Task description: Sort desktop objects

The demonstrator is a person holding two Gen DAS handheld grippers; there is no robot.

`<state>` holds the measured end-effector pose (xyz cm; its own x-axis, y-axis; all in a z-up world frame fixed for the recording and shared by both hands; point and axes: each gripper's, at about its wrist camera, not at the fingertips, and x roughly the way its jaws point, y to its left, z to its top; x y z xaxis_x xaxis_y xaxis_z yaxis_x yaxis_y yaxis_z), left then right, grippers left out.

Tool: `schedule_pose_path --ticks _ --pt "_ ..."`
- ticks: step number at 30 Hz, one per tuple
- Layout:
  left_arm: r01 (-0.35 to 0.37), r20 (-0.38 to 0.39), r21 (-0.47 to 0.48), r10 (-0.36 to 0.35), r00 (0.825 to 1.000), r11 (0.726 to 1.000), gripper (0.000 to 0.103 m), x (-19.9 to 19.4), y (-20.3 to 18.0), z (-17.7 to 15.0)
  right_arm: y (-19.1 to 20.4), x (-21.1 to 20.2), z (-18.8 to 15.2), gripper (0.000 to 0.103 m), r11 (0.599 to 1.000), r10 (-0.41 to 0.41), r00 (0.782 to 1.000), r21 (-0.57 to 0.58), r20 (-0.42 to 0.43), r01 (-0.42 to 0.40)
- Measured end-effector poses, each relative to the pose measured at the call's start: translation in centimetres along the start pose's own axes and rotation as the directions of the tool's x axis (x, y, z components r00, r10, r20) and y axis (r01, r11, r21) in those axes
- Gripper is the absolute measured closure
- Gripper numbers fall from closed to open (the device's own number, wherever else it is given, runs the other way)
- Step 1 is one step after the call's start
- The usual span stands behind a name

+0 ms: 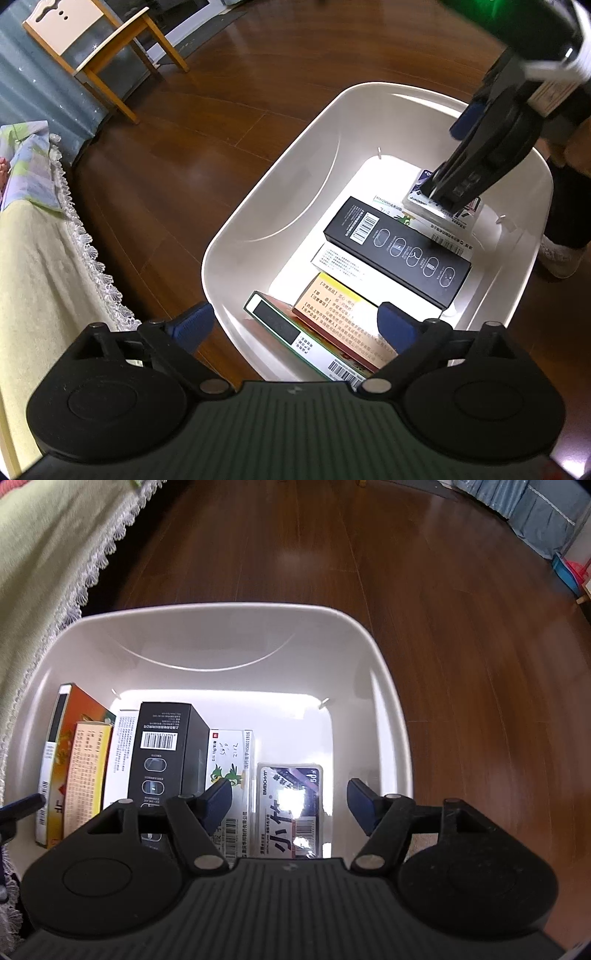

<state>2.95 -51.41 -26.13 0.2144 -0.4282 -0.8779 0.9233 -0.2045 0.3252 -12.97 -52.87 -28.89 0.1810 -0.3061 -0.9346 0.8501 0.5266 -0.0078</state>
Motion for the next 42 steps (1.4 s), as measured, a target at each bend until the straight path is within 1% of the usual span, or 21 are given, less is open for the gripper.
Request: schedule_pose_path --ticks 3,5,9,11,14,17,19,21,24,30,35,39,42 --pt "-0.013 0.001 -0.010 0.013 1.000 1.000 0.004 -0.1 -0.1 -0.1 -1.0 -1.2 -0.4 0.036 1.000 0.017 1.000 0.026 0.016 -0.018" --pt "-0.019 0.002 -0.020 0.019 1.000 1.000 0.002 -0.1 -0.3 -0.1 -1.7 -2.1 -0.7 0.033 0.998 0.028 0.999 0.046 0.030 -0.030" --pt "-0.003 0.003 -0.038 0.003 1.000 0.999 0.001 -0.2 -0.8 0.0 -2.9 -3.7 -1.5 0.029 0.995 0.045 0.997 0.084 0.055 -0.050" --pt "-0.003 0.001 -0.057 0.003 1.000 0.998 0.001 -0.4 -1.1 -0.1 -3.4 -4.6 -2.0 0.024 0.994 0.047 0.997 0.096 0.068 -0.054" --pt "-0.011 0.001 -0.116 0.012 1.000 0.993 0.001 -1.0 -1.6 -0.3 -4.0 -5.8 -3.2 0.020 0.993 0.042 0.996 0.106 0.082 -0.051" --pt "-0.034 0.006 -0.176 0.035 0.999 0.984 0.001 -2.1 -2.4 -0.8 -4.5 -6.9 -4.7 0.018 0.992 0.040 0.995 0.113 0.090 -0.050" --pt "-0.039 0.023 -0.210 0.045 0.999 0.977 0.001 -3.2 -3.2 -1.3 -4.6 -7.4 -5.8 0.016 0.992 0.046 0.995 0.111 0.089 -0.056" --pt "-0.042 0.051 -0.218 0.054 0.997 0.975 0.001 -4.5 -4.0 -1.8 -4.7 -7.9 -6.8 0.012 0.992 0.052 0.995 0.109 0.088 -0.061" --pt "-0.059 0.063 -0.240 0.077 0.995 0.969 0.001 -6.0 -5.3 -2.9 -4.9 -8.6 -8.4 0.011 0.992 0.060 0.994 0.106 0.087 -0.069" --pt "-0.067 0.048 -0.356 0.090 0.995 0.932 0.001 -8.0 -8.0 -5.4 -4.6 -9.9 -10.8 0.009 0.991 0.068 0.993 0.111 0.092 -0.078" --pt "-0.052 0.048 -0.416 0.079 0.996 0.908 0.001 -9.6 -10.2 -7.0 -3.4 -10.8 -11.7 0.008 0.992 0.081 0.991 0.090 0.109 -0.091" --pt "-0.062 0.038 -0.453 0.089 0.995 0.889 0.001 -10.9 -10.4 -8.3 -2.2 -11.4 -12.3 0.008 0.993 0.097 0.990 0.064 0.106 -0.104" --pt "-0.058 0.053 -0.507 0.099 0.994 0.860 0.001 -12.7 -9.6 -9.1 -1.3 -12.2 -12.5 0.008 0.993 0.105 0.988 0.044 0.111 -0.110"
